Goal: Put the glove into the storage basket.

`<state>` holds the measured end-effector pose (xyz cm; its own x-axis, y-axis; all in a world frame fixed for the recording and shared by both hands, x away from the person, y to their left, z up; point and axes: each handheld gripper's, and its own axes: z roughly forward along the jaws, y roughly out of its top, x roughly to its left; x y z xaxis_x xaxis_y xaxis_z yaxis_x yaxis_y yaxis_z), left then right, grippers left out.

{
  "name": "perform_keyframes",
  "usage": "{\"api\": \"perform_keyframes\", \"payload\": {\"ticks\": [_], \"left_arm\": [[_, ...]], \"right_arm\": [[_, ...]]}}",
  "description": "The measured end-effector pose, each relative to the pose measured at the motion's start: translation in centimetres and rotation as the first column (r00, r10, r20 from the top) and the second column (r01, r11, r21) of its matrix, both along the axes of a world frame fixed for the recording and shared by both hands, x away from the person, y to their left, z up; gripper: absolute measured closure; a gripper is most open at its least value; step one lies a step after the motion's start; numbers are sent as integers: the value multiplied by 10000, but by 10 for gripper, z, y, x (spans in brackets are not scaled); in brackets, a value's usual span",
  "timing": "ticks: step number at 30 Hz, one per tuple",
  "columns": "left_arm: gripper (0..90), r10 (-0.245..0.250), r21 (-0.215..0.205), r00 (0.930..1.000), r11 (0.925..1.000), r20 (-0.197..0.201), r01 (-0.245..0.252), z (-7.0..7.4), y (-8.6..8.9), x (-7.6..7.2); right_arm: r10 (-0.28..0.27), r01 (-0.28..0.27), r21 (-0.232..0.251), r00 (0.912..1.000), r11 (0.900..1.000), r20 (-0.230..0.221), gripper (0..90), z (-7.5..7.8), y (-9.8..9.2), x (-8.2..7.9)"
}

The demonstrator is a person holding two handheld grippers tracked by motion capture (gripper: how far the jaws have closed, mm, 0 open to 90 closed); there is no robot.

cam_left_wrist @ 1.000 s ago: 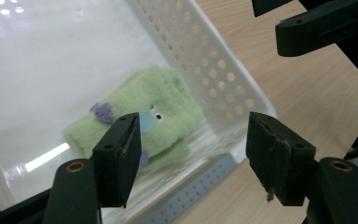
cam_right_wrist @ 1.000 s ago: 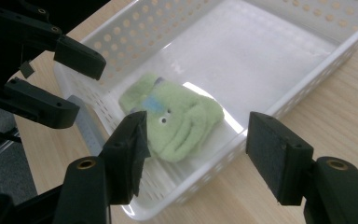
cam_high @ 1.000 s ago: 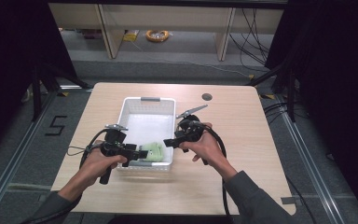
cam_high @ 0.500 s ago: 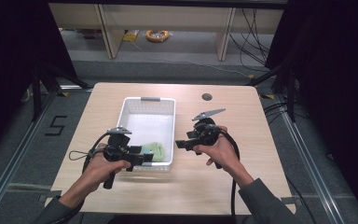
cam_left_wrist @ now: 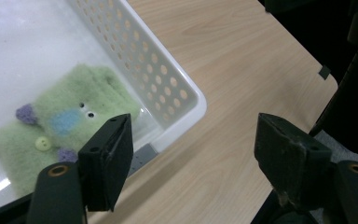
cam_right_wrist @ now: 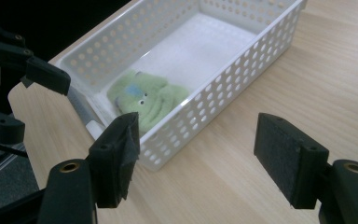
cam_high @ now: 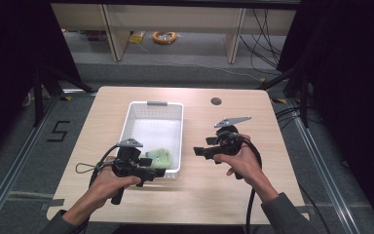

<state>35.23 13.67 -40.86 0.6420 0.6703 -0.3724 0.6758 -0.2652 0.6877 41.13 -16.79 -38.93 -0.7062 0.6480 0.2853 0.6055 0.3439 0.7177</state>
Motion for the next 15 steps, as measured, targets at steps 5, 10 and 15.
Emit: {"api": "perform_keyframes", "payload": {"ticks": [5, 10, 15], "left_arm": [[252, -141, -155, 9998, 9998, 124, 143, 0, -6, -8], [231, -388, -216, 9989, 9990, 269, 394, 0, -11, -15], [220, -590, -408, 9976, 9973, 375, 605, -1, -17, -23]], "right_arm": [[-158, 154, 214, 9997, 9997, 188, 318, 2, -11, -5], [-275, 262, 430, 9992, 9987, 306, 318, 2, -22, -10], [-520, 516, 680, 9986, 9964, 49, 318, 1, -31, -21]]}}
